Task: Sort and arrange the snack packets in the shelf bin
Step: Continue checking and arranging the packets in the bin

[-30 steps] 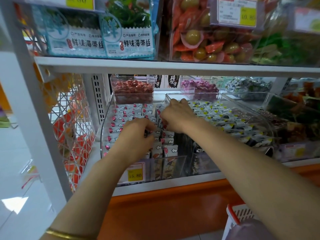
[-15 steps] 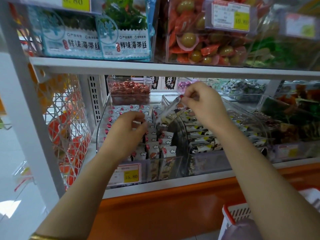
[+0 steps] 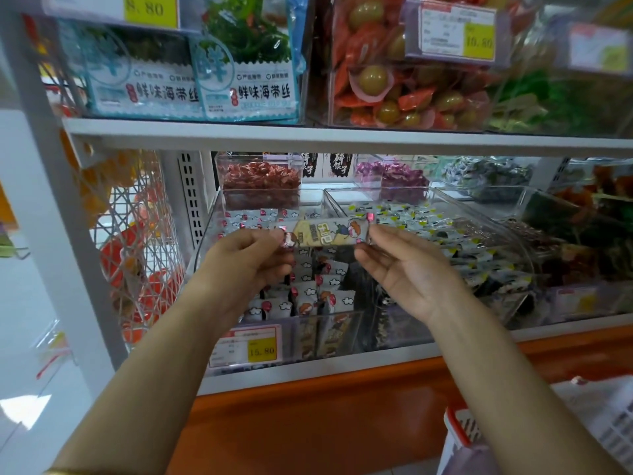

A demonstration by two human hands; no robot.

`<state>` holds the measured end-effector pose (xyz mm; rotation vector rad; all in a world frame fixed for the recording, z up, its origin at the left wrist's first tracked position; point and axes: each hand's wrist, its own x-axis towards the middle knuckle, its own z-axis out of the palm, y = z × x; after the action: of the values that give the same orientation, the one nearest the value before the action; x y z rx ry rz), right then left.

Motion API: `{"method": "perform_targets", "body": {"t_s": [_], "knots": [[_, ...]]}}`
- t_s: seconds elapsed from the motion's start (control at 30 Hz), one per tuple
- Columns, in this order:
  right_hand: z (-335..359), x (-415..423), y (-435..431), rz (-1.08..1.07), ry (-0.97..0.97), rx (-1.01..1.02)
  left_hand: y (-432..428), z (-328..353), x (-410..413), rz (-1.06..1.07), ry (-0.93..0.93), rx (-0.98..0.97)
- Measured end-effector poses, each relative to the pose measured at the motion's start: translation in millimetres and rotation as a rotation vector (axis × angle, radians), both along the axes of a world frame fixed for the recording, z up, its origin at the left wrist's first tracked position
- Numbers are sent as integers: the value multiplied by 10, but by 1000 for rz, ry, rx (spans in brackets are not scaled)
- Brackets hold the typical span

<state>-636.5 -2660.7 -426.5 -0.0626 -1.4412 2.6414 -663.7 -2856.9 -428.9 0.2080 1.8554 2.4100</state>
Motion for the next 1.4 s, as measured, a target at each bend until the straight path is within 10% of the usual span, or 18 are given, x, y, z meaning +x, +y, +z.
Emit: {"method": "perform_targets", "body": {"t_s": [0.5, 1.4], "knots": [[-51, -10, -59, 61, 1, -208, 12, 42, -4, -57, -233, 398], [-77, 20, -30, -276, 280, 655, 33, 46, 131, -11, 280, -344]]}}
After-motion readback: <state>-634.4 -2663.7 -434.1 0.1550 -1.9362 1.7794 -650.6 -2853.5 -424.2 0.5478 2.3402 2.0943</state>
